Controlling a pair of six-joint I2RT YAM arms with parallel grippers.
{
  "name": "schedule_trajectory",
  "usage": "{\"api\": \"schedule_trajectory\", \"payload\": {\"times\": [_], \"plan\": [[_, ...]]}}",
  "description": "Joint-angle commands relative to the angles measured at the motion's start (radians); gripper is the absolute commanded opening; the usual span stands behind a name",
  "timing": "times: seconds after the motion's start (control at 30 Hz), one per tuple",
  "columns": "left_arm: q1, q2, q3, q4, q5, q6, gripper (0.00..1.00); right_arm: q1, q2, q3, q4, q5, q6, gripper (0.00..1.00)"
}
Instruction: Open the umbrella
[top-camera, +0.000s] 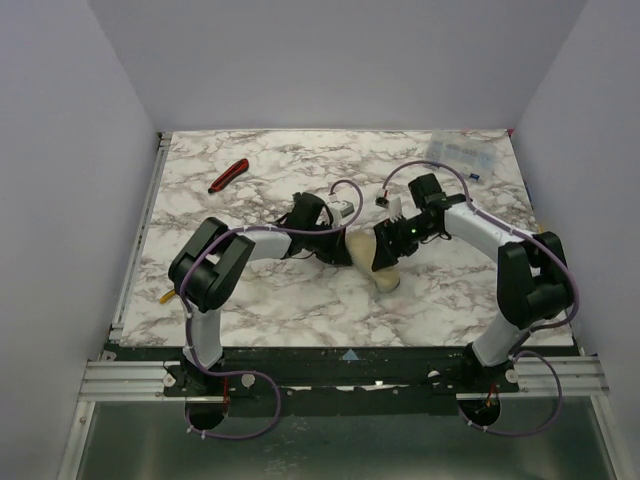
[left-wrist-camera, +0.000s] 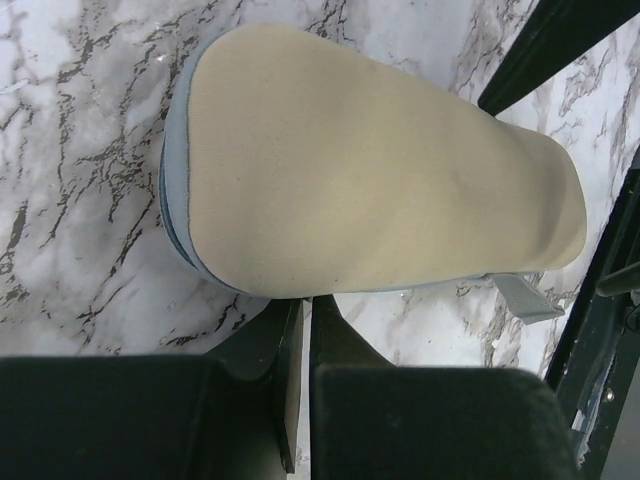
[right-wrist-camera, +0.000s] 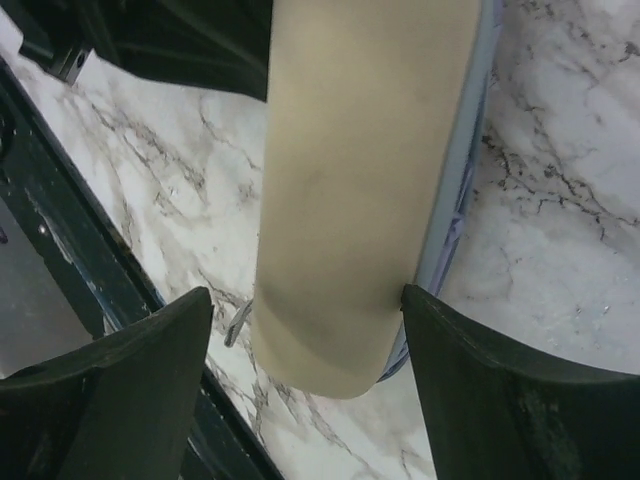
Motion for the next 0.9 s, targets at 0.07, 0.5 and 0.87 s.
{"api": "schedule_trajectory", "payload": {"times": [0.07,0.5,0.87], "plan": [[-0.001,0.009,0.014,0.017,0.02,0.005,0.0,0.004,0.076,0.0,0.159,0.017,0.197,0.7],[-0.059,-0.026,-0.068,0.082,0.082,-0.039,0.0,0.004,0.09,-0.093,0.331,0.179,0.394,0.46],[-0.171,-0.065,-0.137,0.095,0.079,0.027,0.0,0.004,0.108,-0.093,0.356,0.224,0.403,0.43]]}}
